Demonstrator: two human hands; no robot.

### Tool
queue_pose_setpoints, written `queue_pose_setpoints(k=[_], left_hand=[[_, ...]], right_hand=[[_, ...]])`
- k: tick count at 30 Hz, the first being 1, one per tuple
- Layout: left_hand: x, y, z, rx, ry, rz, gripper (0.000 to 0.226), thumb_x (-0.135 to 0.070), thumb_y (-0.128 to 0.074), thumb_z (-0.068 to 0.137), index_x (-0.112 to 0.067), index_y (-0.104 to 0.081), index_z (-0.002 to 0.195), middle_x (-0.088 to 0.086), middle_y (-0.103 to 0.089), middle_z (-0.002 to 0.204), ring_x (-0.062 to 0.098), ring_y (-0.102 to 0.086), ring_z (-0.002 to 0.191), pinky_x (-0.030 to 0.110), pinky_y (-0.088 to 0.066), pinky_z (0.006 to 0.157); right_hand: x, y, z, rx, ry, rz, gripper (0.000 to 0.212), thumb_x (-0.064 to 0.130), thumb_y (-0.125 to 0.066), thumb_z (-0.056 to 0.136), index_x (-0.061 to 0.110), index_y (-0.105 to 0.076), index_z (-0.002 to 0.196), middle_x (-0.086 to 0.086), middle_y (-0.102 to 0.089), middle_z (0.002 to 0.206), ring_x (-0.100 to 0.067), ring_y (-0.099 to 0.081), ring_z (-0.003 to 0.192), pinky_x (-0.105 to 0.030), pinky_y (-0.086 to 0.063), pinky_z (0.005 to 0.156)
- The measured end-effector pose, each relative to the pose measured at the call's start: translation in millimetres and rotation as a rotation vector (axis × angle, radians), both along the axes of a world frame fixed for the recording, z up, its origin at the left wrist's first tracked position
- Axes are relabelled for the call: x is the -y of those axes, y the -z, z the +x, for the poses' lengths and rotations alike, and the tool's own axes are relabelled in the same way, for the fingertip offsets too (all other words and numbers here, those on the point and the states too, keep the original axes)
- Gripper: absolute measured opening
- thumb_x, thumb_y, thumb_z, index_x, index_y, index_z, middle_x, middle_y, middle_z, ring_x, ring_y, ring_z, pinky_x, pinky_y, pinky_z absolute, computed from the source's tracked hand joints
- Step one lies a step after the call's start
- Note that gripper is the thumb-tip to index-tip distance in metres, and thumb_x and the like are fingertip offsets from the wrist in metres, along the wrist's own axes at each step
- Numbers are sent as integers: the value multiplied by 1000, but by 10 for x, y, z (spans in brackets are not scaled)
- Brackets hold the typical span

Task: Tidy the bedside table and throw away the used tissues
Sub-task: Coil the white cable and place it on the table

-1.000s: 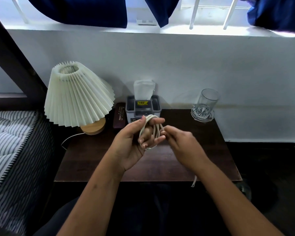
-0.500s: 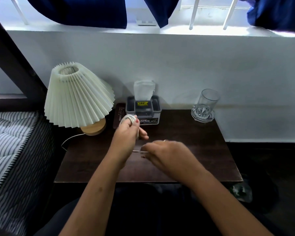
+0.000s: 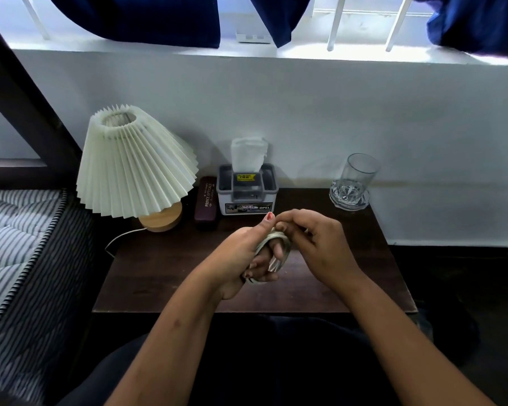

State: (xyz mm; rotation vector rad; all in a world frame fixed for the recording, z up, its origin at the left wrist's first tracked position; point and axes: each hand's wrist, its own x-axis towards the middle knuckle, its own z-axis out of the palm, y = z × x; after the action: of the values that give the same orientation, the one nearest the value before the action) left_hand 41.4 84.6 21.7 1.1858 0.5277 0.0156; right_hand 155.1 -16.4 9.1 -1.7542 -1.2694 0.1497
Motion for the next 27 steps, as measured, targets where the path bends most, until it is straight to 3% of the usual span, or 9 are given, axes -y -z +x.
queue_pose_setpoints(k=[5,7,9,12,14,18,20,25,27], left_hand=[[-82,10,-63,57,-74,-89,52,-54,-45,81,-11,-51,53,-4,-30,30,6,-24,24,22,-45,46],[-88,18,-66,67,-70,-106,51,-54,-46,80,-12,-46,52,-5,-30,30,5,-24,24,23,-44,47],[-85,18,-59,71,-76,-109,52,-55,-46,79,-12,-42,49,-5,-28,29,5,-23,23,23,-45,45],[-91,25,-35,57,-92,-93,55,-56,-46,81,-13,-38,47,-4,-27,29,6,-22,23,25,-45,47],[-92,33,-23,25,-149,-52,58,-54,-44,86,-13,-37,45,-4,-27,30,7,-23,25,24,-42,45],[-81,6,7,-8,-354,75,57,-48,-42,92,-13,-38,46,-6,-34,29,4,-30,23,16,-31,34],[-76,7,20,-15,-404,96,55,-47,-42,92,-13,-39,50,-5,-37,28,4,-33,23,17,-33,33],[-56,61,41,-45,-400,44,53,-52,-42,90,-11,-43,57,-6,-37,33,6,-31,25,21,-37,37],[-61,64,46,-17,-392,4,52,-53,-42,90,-11,-43,58,-5,-35,35,7,-29,27,20,-39,37]], right_hand=[[-53,7,-102,-185,-109,-126,20,34,-52,88,32,-66,103,7,-62,94,-1,-59,87,-9,-41,73],[-67,14,-99,-288,-139,-172,19,38,-54,84,37,-63,101,9,-64,100,-1,-61,92,-15,-46,77],[-64,16,-62,-399,-189,-204,24,36,-58,83,28,-67,104,3,-70,103,-8,-65,98,-29,-52,85],[-41,31,-36,-439,-221,-210,30,16,-66,82,12,-66,112,-5,-72,104,-18,-67,101,-41,-52,93],[-41,46,-41,-488,-210,-180,33,0,-65,82,7,-61,114,-9,-71,102,-16,-68,95,-35,-54,90],[-12,-18,-38,-816,-271,-97,49,-15,-56,82,13,-45,119,-13,-66,91,-15,-62,81,-26,-52,75],[-2,-35,-60,-808,-284,-99,50,-15,-59,79,15,-46,117,-12,-64,91,-17,-60,82,-28,-52,75],[-65,12,-188,-722,-181,-6,27,1,-66,81,9,-54,104,-7,-64,84,-13,-58,77,-24,-49,72],[-82,23,-178,-712,-129,44,18,8,-64,84,13,-60,100,-9,-67,87,-14,-60,80,-32,-50,76]])
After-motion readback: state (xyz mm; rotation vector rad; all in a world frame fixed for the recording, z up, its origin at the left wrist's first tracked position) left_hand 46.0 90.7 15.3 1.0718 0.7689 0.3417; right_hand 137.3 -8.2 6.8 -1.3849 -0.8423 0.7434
